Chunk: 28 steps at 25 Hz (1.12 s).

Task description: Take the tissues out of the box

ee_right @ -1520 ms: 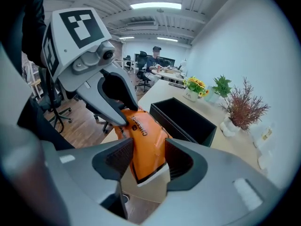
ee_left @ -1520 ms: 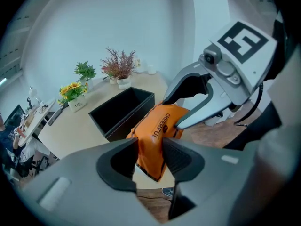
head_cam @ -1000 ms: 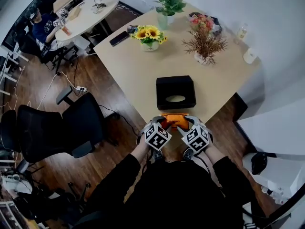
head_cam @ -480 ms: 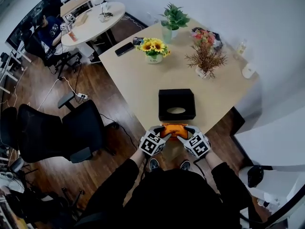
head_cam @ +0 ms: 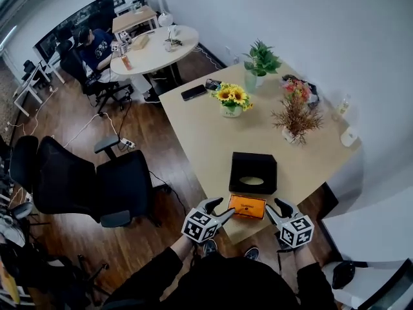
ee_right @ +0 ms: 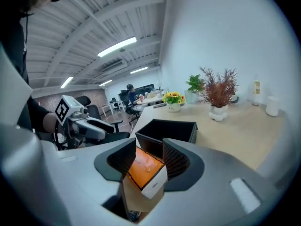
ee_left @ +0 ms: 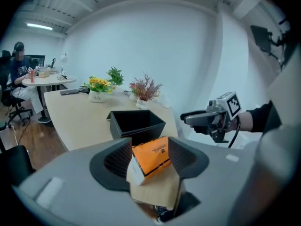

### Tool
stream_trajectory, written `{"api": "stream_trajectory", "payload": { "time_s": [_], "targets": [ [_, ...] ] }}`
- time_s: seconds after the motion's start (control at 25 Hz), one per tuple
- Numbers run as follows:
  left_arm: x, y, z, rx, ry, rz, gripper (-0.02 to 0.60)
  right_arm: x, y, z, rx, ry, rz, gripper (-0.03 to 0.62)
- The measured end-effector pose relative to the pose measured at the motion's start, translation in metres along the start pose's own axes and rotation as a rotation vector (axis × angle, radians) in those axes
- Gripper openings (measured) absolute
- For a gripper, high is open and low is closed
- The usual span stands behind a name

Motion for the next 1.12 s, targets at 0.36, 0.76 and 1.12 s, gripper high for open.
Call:
{"api": "stream_trajectory", "payload": {
  "time_s": [0.36,0.76,1.12],
  "targets": [
    [0.061,-0.039,0.055,-0.061,-0.039,0.162,0.206,0.059,-0.046,-0.037,-0.057,0.045,0.195,0.079],
    [0.089,-0.056,0.09,-0.161,-0.019,0.235,0.184,0.088,-0.091,-0.089,0.092,0.023,0.33,0.001],
    [0.088,-0.049,0.085,-0.136,-0.008,0.219,0.183,0.076,-0.094,-0.096,0.137,0.021,0.314,0.002]
  ]
}}
Point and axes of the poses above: the fingertips, and each gripper's own axes: x backward along the fingers, z to its right, y out of its underside, the point moved 4 cm from there along x, backward along the fingers, and after that the axes turned 11 degrees about -z, right-handed, at the moved point
